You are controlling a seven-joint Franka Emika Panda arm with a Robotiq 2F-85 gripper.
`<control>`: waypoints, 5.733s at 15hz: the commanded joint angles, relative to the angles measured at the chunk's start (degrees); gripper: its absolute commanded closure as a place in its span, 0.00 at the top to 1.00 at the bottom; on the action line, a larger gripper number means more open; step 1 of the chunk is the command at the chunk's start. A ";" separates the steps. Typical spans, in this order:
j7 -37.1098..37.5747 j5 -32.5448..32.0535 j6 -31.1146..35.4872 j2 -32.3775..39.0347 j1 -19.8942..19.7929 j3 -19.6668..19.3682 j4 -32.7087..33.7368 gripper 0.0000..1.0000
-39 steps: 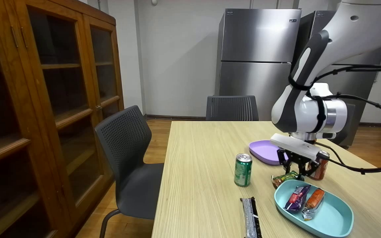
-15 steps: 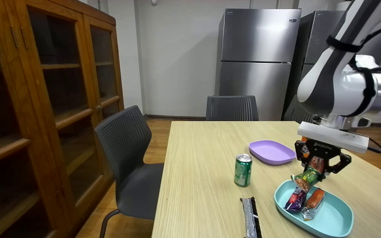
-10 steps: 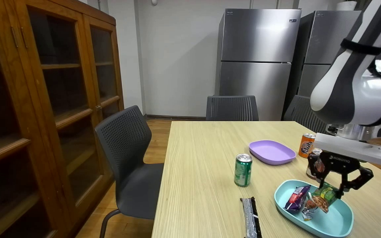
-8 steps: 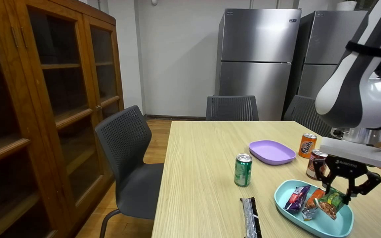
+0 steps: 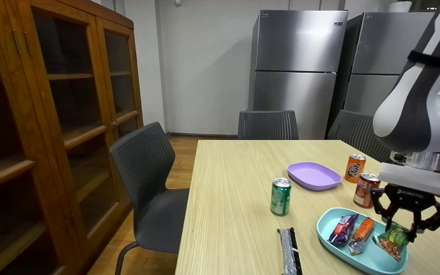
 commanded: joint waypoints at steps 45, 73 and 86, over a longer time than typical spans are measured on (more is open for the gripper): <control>18.52 -13.51 3.97 -3.99 26.35 2.64 -4.23 1.00; 18.62 -1.48 9.14 13.83 27.02 7.95 10.27 1.00; 16.57 2.29 10.70 15.81 20.44 12.79 11.25 1.00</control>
